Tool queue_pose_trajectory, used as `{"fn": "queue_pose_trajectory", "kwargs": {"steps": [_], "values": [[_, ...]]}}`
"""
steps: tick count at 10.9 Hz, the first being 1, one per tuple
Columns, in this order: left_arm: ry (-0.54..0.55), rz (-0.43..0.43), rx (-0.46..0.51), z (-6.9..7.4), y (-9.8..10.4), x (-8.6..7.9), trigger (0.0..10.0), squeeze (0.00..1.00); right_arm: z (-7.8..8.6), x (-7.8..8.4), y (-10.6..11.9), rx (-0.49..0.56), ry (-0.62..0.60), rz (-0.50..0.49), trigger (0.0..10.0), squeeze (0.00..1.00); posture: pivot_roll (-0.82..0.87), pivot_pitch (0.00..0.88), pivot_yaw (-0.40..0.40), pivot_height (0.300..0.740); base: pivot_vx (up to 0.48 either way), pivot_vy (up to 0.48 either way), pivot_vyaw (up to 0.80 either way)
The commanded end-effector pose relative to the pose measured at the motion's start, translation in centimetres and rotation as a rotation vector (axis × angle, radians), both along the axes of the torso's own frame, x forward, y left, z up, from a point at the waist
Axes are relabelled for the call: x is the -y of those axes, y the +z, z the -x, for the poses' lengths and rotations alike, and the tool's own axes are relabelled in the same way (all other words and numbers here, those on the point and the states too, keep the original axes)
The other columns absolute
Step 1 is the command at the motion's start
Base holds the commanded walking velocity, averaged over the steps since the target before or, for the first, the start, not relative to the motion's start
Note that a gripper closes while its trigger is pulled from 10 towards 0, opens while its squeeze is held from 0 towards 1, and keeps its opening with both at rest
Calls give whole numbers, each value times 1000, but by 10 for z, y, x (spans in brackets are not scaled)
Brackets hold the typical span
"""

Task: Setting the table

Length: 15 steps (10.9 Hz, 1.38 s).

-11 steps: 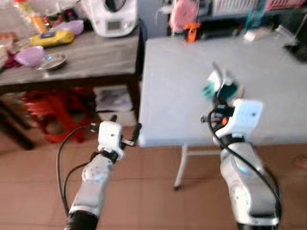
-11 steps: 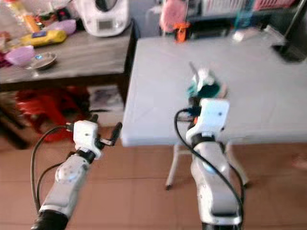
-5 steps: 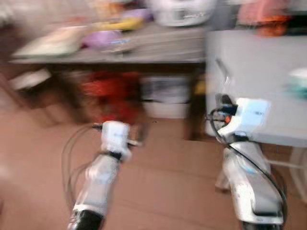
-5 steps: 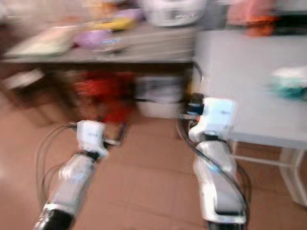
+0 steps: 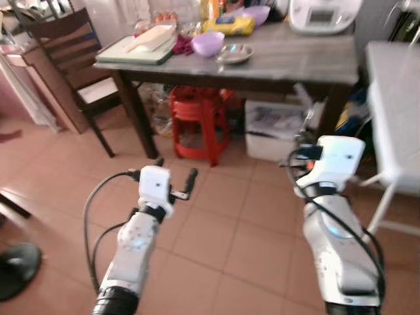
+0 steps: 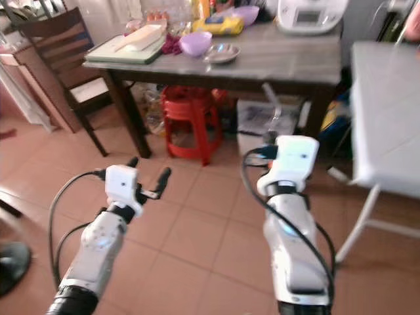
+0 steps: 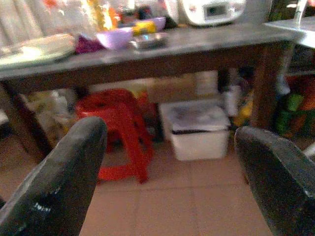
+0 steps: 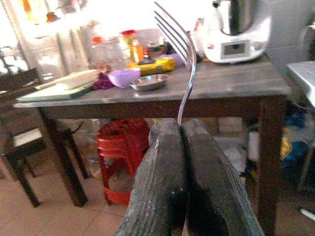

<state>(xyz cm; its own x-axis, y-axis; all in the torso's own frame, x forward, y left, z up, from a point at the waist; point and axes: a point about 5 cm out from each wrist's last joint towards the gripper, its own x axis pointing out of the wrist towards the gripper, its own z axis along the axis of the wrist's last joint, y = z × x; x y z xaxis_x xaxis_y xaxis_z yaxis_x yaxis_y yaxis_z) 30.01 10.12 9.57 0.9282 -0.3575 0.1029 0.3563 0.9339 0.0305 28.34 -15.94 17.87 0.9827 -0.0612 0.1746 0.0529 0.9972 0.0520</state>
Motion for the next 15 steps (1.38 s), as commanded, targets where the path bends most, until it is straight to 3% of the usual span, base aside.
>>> {"fn": "queue_pose_trajectory", "kwargs": {"steps": [1,6,8,15], "values": [[6,-25,9,-1,1,-6,10000,0,0,-3,5,23,4,-19,10000,0,-167,57,109,740,0,0,0],[-15,-25,35,0,4,-2,10000,0,-1,-1,6,31,-12,-13,10000,0,-169,56,110,740,0,0,0],[-73,3,58,1,10,2,10000,0,0,-1,6,32,-18,-11,10000,0,-172,58,111,740,0,0,0],[-115,27,47,5,9,4,10000,0,-1,0,5,32,-19,-10,10000,0,-172,60,111,740,324,0,0]]}}
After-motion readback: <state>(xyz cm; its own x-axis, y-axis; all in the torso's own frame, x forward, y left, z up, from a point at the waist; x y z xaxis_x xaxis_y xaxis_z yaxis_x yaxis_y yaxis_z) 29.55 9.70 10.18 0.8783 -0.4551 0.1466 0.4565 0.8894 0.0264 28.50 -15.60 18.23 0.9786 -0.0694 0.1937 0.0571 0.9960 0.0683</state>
